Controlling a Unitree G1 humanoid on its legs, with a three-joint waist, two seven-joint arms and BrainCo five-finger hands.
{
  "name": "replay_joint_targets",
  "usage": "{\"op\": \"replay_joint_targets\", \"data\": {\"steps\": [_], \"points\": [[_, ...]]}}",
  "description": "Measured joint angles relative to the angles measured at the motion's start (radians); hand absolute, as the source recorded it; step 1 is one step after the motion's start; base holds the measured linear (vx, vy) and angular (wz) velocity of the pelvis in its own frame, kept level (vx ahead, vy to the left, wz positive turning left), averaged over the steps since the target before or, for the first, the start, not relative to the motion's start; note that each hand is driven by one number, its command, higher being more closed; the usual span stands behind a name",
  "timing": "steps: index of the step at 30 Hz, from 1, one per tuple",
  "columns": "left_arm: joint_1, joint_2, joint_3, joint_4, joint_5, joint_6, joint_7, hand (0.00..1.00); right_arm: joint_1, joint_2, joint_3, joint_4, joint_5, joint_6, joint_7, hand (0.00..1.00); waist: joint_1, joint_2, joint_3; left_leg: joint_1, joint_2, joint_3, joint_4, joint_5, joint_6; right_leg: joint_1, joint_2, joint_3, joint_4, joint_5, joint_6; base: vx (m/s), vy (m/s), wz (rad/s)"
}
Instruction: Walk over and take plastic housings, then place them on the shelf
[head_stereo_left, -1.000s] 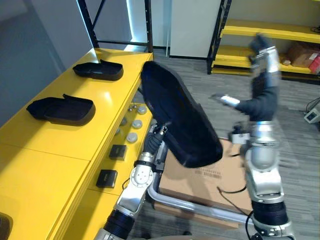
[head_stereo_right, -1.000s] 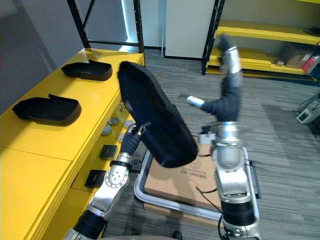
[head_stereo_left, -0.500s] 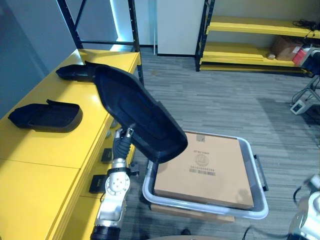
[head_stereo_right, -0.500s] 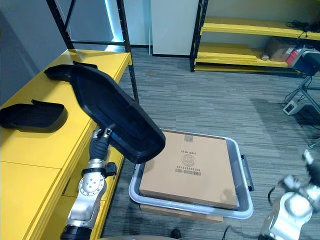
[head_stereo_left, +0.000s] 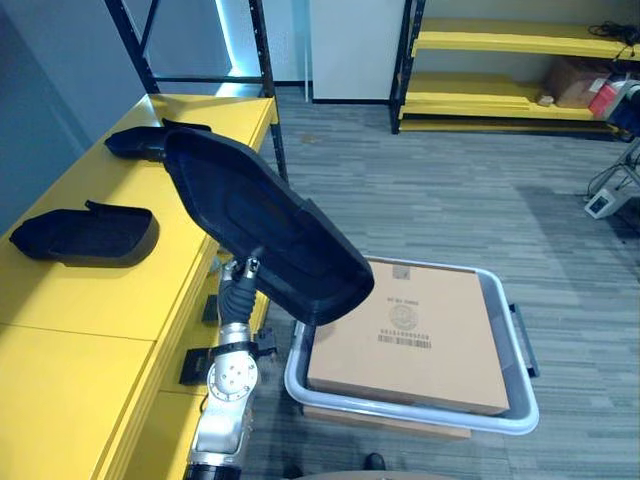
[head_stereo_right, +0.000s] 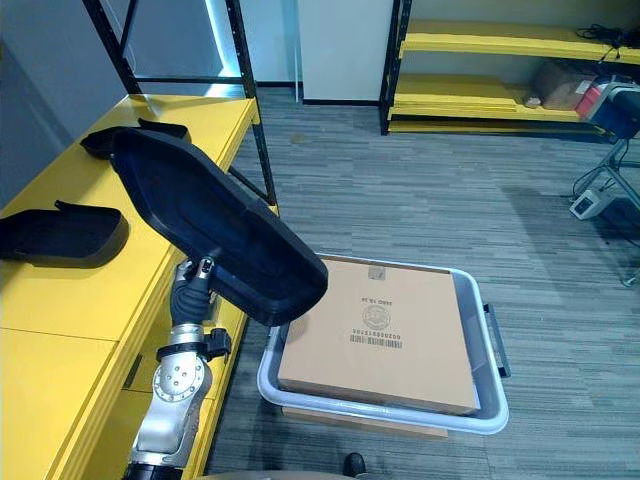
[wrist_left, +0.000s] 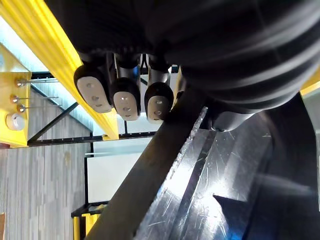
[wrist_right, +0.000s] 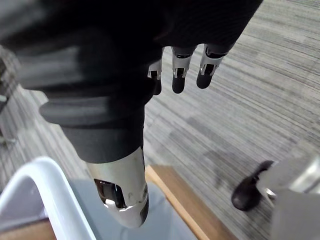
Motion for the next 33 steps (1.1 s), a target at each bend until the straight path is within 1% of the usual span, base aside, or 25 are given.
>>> {"op": "replay_joint_targets", "data": {"steps": [3,4,5,6,7,8,9,11,12,13,14,15,16,17,18,20,22,24,25,26,28,29,31,32,33], "points": [[-0.017,0.0,-0.032,-0.001,-0.001,0.0,0.004,1.0,-0.035,-0.007,0.054,0.019,-0.033,0.011,-0.002,0.0,0.024,0.0,0.029,-0.041,-0.013,-0.062,0.038,0.003,-0.003,-0.02,-0.019,-0.065,0.085,-0.05,-0.002,-0.1,-0.008,0.73],[-0.03,-0.001,-0.056,-0.001,-0.003,0.0,0.006,1.0,-0.051,-0.015,0.083,0.03,-0.035,0.011,-0.002,0.0,0.032,0.0,0.035,-0.072,-0.025,-0.087,0.049,0.02,-0.019,-0.046,-0.031,-0.107,0.14,-0.079,-0.001,-0.07,-0.011,0.89],[-0.038,0.0,-0.066,-0.002,-0.008,0.0,0.006,1.0,-0.055,-0.02,0.086,0.03,-0.036,0.011,-0.003,0.0,0.038,0.0,0.039,-0.085,-0.035,-0.097,0.05,0.03,-0.02,-0.055,-0.044,-0.129,0.164,-0.093,-0.002,-0.1,0.012,1.42],[-0.051,-0.001,-0.104,-0.014,-0.02,0.0,0.005,1.0,-0.062,-0.024,0.111,0.029,-0.041,0.011,-0.004,0.0,0.049,0.0,0.051,-0.115,-0.037,-0.096,0.053,0.037,-0.026,-0.07,-0.075,-0.191,0.214,-0.124,-0.007,-0.12,0.038,1.25],[-0.05,-0.001,-0.116,-0.026,-0.021,0.0,0.005,1.0,-0.066,-0.027,0.122,0.028,-0.045,0.01,-0.004,0.0,0.051,-0.001,0.057,-0.128,-0.029,-0.058,0.055,0.028,-0.025,-0.069,-0.085,-0.222,0.23,-0.133,-0.008,-0.16,0.038,1.63],[-0.05,-0.004,-0.127,-0.057,-0.021,-0.002,0.002,1.0,-0.076,-0.027,0.135,0.019,-0.049,0.01,-0.005,0.0,0.05,-0.001,0.068,-0.158,0.016,0.08,0.09,0.016,-0.008,-0.064,-0.102,-0.284,0.258,-0.147,-0.01,-0.14,0.03,1.53],[-0.051,-0.015,-0.136,-0.083,-0.022,-0.01,0.003,1.0,-0.077,-0.03,0.147,0.006,-0.052,0.018,-0.026,0.0,0.048,0.003,0.071,-0.195,0.078,0.217,0.158,0.013,-0.006,-0.066,-0.118,-0.343,0.283,-0.156,-0.016,-0.08,0.032,1.5],[-0.051,-0.025,-0.151,-0.111,-0.025,-0.024,0.003,1.0,-0.049,-0.035,0.151,-0.001,-0.053,0.018,-0.046,0.0,0.049,0.011,0.076,-0.235,0.149,0.343,0.27,0.001,0.024,-0.065,-0.139,-0.402,0.328,-0.174,-0.017,-0.03,0.072,1.11],[-0.053,-0.037,-0.166,-0.13,-0.04,-0.029,0.003,1.0,-0.04,-0.039,0.158,-0.014,-0.054,0.017,-0.044,0.0,0.053,0.019,0.082,-0.264,0.145,0.345,0.324,-0.004,0.057,-0.066,-0.155,-0.434,0.391,-0.2,-0.004,-0.06,0.096,1.09],[-0.053,-0.029,-0.177,-0.132,-0.046,-0.036,0.003,1.0,-0.041,-0.039,0.157,-0.01,-0.054,0.015,-0.043,0.0,0.047,0.028,0.087,-0.28,0.119,0.309,0.324,0.003,0.065,-0.066,-0.162,-0.437,0.404,-0.233,-0.007,-0.15,0.094,1.58],[-0.063,-0.025,-0.19,-0.124,-0.06,-0.04,0.001,1.0,-0.049,-0.03,0.158,0.017,-0.053,0.015,-0.047,0.0,0.018,-0.007,0.072,-0.27,0.057,0.24,0.238,0.028,0.091,-0.059,-0.185,-0.448,0.363,-0.228,-0.011,-0.13,0.068,1.63],[-0.078,-0.024,-0.196,-0.121,-0.063,-0.041,0.0,1.0,-0.05,-0.029,0.154,0.031,-0.052,0.013,-0.05,0.0,0.011,-0.007,0.072,-0.296,0.059,0.277,0.297,-0.007,0.125,-0.048,-0.202,-0.5,0.345,-0.208,0.002,-0.16,0.075,1.64],[-0.089,-0.021,-0.218,-0.118,-0.068,-0.051,0.003,1.0,-0.049,-0.032,0.156,0.029,-0.053,0.012,-0.051,0.0,0.03,-0.001,0.07,-0.31,0.117,0.336,0.459,-0.081,0.156,-0.043,-0.213,-0.53,0.331,-0.183,0.016,-0.07,0.1,1.11],[-0.096,-0.019,-0.229,-0.107,-0.081,-0.065,0.002,1.0,-0.058,-0.047,0.173,0.025,-0.053,0.007,-0.048,0.0,0.033,0.016,0.066,-0.271,0.167,0.366,0.471,-0.12,0.07,-0.031,-0.205,-0.559,0.314,-0.164,0.032,-0.1,0.125,0.84],[-0.102,-0.02,-0.234,-0.096,-0.084,-0.068,0.002,1.0,-0.062,-0.055,0.175,0.025,-0.053,0.007,-0.049,0.0,0.029,0.032,0.058,-0.25,0.174,0.359,0.426,-0.142,0.02,-0.03,-0.204,-0.574,0.309,-0.157,0.04,-0.08,0.206,0.71],[-0.132,0.003,-0.244,-0.039,-0.1,-0.066,0.001,1.0,-0.085,-0.058,0.199,0.026,-0.056,0.007,-0.042,0.0,0.023,0.017,0.057,-0.25,0.103,0.333,0.358,-0.13,0.042,-0.031,-0.238,-0.601,0.302,-0.125,0.057,-0.11,0.292,0.55],[-0.133,0.011,-0.244,-0.028,-0.1,-0.062,0.0,1.0,-0.108,-0.057,0.2,0.027,-0.066,0.002,-0.042,0.0,0.018,0.017,0.057,-0.274,0.072,0.306,0.367,-0.137,0.053,-0.033,-0.261,-0.616,0.304,-0.117,0.064,-0.1,0.234,0.48],[-0.13,0.023,-0.246,-0.028,-0.099,-0.063,0.001,1.0,-0.117,-0.052,0.203,0.022,-0.074,0.0,-0.039,0.0,0.027,0.016,0.057,-0.279,0.043,0.28,0.345,-0.14,0.058,-0.069,-0.237,-0.497,0.299,-0.14,0.04,-0.11,0.159,0.47],[-0.129,0.035,-0.243,-0.029,-0.099,-0.063,0.002,1.0,-0.124,-0.053,0.215,0.018,-0.074,0.0,-0.037,0.0,0.023,0.018,0.057,-0.276,0.021,0.26,0.323,-0.132,0.065,-0.11,-0.193,-0.337,0.298,-0.164,0.008,-0.07,0.066,0.67],[-0.127,0.044,-0.241,-0.029,-0.098,-0.063,0.002,1.0,-0.126,-0.056,0.229,0.019,-0.073,0.0,-0.032,0.0,0.02,0.017,0.057,-0.269,-0.005,0.233,0.3,-0.123,0.065,-0.138,-0.146,-0.172,0.304,-0.183,0.005,-0.04,0.042,0.75],[-0.117,0.042,-0.239,-0.033,-0.097,-0.063,0.003,1.0,-0.127,-0.062,0.236,0.019,-0.073,0.001,-0.023,0.0,0.018,0.024,0.059,-0.252,-0.037,0.189,0.275,-0.11,0.08,-0.151,-0.094,-0.009,0.319,-0.21,0.007,0.02,0.017,0.67],[-0.113,0.042,-0.239,-0.035,-0.097,-0.064,0.003,1.0,-0.127,-0.063,0.236,0.019,-0.073,0.001,-0.022,0.0,0.017,0.028,0.062,-0.247,-0.043,0.172,0.268,-0.102,0.086,-0.156,-0.074,0.023,0.328,-0.22,0.002,0.04,-0.001,0.81],[-0.104,0.042,-0.24,-0.037,-0.097,-0.064,0.003,1.0,-0.126,-0.063,0.234,-0.008,-0.072,0.001,-0.022,0.0,0.001,0.044,0.074,-0.222,-0.066,0.083,0.232,-0.076,0.097,-0.195,-0.003,0.139,0.394,-0.248,0.003,0.06,-0.069,1.18],[-0.1,0.042,-0.24,-0.037,-0.096,-0.064,0.003,1.0,-0.123,-0.063,0.235,-0.012,-0.073,0.001,-0.022,0.0,-0.008,0.043,0.075,-0.205,-0.079,0.043,0.215,-0.067,0.086,-0.216,0.019,0.177,0.427,-0.249,0.005,0.09,-0.114,1.24],[-0.098,0.041,-0.24,-0.039,-0.096,-0.064,0.003,1.0,-0.116,-0.063,0.236,-0.015,-0.072,0.001,-0.022,0.0,-0.01,0.037,0.074,-0.197,-0.088,0.028,0.21,-0.064,0.082,-0.219,0.016,0.182,0.435,-0.248,0.007,0.09,-0.111,1.16]]}}
